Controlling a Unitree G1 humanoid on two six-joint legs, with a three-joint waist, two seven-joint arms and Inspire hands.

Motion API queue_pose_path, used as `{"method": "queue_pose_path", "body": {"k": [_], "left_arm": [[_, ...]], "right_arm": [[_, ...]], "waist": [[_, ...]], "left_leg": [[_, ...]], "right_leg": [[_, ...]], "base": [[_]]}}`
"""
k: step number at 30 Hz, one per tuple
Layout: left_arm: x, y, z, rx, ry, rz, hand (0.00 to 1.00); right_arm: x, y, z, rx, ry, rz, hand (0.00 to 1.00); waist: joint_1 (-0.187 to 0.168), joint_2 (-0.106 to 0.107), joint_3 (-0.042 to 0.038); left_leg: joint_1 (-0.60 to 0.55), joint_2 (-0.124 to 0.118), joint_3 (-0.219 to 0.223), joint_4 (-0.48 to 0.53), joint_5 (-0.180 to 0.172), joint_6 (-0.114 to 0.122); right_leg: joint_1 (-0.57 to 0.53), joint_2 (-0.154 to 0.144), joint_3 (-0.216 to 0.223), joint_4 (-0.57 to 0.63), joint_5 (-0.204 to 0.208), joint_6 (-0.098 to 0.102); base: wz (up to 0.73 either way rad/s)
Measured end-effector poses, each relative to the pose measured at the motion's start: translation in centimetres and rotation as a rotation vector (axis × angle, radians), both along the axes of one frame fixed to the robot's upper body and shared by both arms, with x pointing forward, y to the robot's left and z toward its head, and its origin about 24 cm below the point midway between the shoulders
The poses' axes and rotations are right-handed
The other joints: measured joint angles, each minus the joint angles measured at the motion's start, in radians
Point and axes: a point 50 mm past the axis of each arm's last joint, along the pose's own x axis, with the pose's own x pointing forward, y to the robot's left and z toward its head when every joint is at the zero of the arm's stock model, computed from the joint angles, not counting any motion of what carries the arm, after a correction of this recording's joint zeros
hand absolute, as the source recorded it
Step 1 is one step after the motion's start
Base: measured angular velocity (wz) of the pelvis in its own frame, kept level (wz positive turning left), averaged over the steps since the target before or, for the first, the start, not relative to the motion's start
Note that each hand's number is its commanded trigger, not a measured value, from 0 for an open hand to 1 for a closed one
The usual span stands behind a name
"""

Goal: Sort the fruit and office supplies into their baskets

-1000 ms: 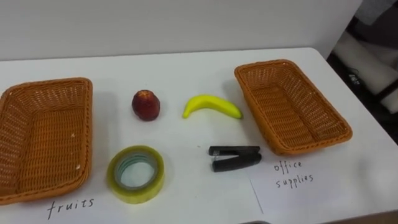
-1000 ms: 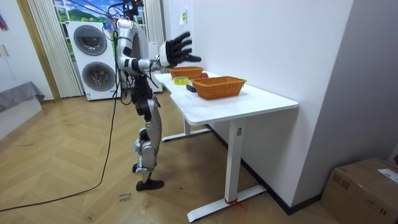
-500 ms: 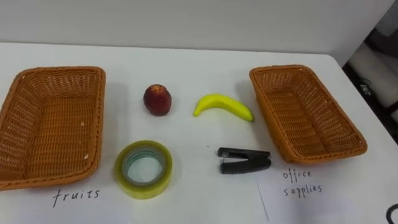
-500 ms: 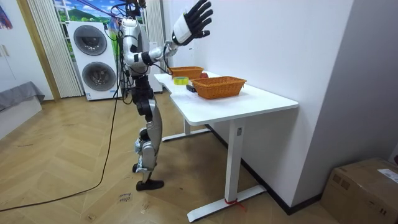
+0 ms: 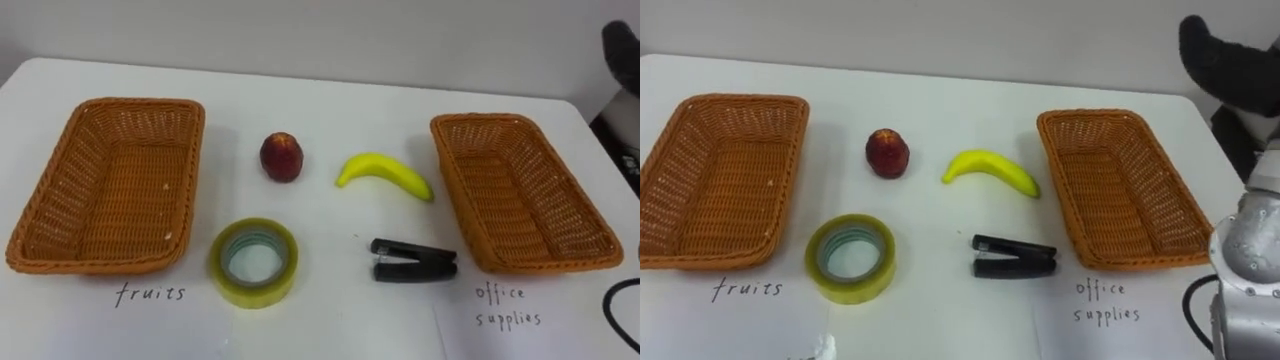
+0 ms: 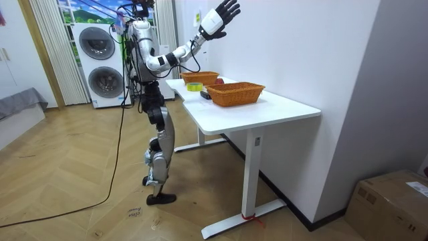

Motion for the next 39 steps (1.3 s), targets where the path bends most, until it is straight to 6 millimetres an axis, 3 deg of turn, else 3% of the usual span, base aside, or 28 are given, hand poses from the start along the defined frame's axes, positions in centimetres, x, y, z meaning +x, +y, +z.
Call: {"method": "queue_pose_path", "body": {"k": [9,15,24,30,35,39], "left_arm": [[0.1,-0.1,-0.1,-0.016,0.011,-0.01,0.0],[1.4,-0.2,0.0,-0.014,-0.021,-0.048,0.0],[2.8,-0.2,0.4,-0.012,-0.063,-0.083,0.0],[3.2,-0.2,0.4,-0.031,-0.051,-0.126,0.0],[3.2,-0.3,0.4,-0.053,-0.044,-0.13,0.0],[3.3,-0.1,0.5,-0.053,-0.039,-0.142,0.0]], "right_arm": [[1.0,2.8,-0.2,-0.072,0.052,0.149,0.0],[1.5,4.4,-0.4,-0.156,0.095,0.22,0.0],[1.7,5.1,-0.7,-0.23,0.143,0.259,0.0],[2.4,5.9,-2.3,-0.309,0.259,0.318,0.0],[2.7,5.8,-2.8,-0.34,0.331,0.351,0.0],[2.8,5.8,-3.1,-0.397,0.414,0.39,0.0]], "waist": [[0.025,-0.006,-0.0001],[0.033,-0.009,-0.0001],[0.05,-0.001,0.0029],[0.049,0.004,0.0053],[0.052,0.008,0.0039],[0.052,-0.001,-0.0022]], "left_leg": [[0.007,0.0,-0.02,0.0,0.001,-0.001],[-0.009,-0.002,-0.046,0.017,0.001,-0.001],[-0.003,-0.001,-0.049,0.018,0.001,-0.002],[-0.003,-0.002,-0.049,0.018,0.001,-0.002],[-0.003,-0.002,-0.048,0.017,0.001,-0.002],[-0.002,-0.002,-0.049,0.016,0.002,-0.002]], "right_leg": [[0.016,0.001,-0.011,-0.014,0.002,0.001],[0.016,-0.001,-0.036,-0.016,0.003,0.0],[0.036,0.0,-0.043,-0.028,0.006,-0.001],[0.04,-0.001,-0.044,-0.028,0.006,-0.001],[0.037,-0.001,-0.042,-0.027,0.006,-0.001],[0.039,0.0,-0.035,-0.028,0.006,-0.001]], "base": [[0.04],[0.13],[0.02],[0.0],[0.0],[0.0]]}}
